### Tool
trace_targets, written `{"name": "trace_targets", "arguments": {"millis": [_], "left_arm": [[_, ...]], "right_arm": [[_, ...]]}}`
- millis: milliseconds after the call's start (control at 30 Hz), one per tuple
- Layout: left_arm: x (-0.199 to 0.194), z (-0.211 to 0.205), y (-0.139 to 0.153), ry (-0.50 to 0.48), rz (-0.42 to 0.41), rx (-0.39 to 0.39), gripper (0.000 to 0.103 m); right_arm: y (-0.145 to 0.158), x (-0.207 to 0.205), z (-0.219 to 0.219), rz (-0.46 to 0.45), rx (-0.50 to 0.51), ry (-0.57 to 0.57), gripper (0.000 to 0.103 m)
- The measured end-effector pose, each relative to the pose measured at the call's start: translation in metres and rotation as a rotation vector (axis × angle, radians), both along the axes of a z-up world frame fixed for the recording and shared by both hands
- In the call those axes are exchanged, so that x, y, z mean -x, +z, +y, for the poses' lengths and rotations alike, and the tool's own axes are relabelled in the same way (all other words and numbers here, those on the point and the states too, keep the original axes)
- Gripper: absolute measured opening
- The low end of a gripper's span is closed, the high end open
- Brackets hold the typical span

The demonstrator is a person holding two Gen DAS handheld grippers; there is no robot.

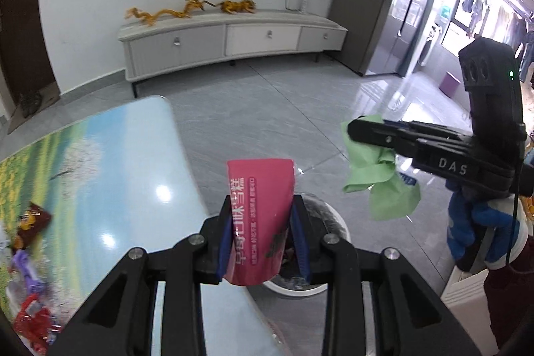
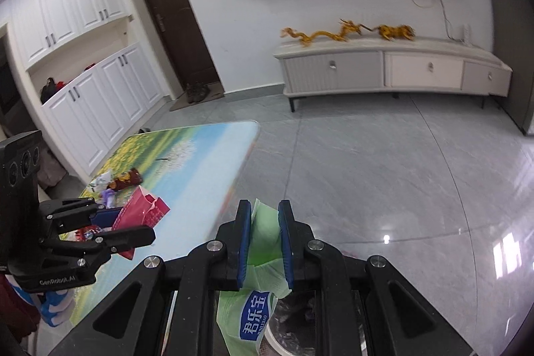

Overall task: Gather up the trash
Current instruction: 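Carry both bags to the bin and open both grippers to drop them, then move both tools back over the table toward the trash pile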

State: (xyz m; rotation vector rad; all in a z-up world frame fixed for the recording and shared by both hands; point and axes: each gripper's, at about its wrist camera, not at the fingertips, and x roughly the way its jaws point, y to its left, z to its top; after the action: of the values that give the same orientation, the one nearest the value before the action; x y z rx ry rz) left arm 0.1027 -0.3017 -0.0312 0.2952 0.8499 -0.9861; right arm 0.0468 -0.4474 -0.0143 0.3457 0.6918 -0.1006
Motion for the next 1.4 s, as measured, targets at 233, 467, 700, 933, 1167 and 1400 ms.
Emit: {"name": "trace_targets", "arguments": {"millis": [233, 467, 700, 933, 1167, 1400], "left_arm": [[0.009, -0.048, -0.041, -0.025, 0.097, -0.035, 0.031], [0.019, -0.081, -0.065, -0.048, 0.148, -0.061, 0.042], [0.019, -0.094, -0.075, -0.043, 0.192, -0.051, 0.059], [0.020, -0.084, -0.060, 0.004, 0.129, -0.035, 0.059], [0.022, -0.064, -0.044, 0.078, 0.066, 0.002, 0.059], [0.032, -0.031, -0.016, 0.075, -0.011, 0.028, 0.059]], "right_arm": [[-0.052, 0.014, -0.037, 0.084, -0.086, -0.078, 0.016], [-0.104, 0.030, -0.064, 0.163, -0.167, -0.163, 0.024], [-0.127, 0.047, -0.078, 0.205, -0.202, -0.228, 0.036], [-0.124, 0.065, -0.086, 0.195, -0.204, -0.272, 0.037], [-0.115, 0.080, -0.080, 0.174, -0.195, -0.312, 0.041], [-0.089, 0.087, -0.063, 0.134, -0.159, -0.329, 0.042]]}}
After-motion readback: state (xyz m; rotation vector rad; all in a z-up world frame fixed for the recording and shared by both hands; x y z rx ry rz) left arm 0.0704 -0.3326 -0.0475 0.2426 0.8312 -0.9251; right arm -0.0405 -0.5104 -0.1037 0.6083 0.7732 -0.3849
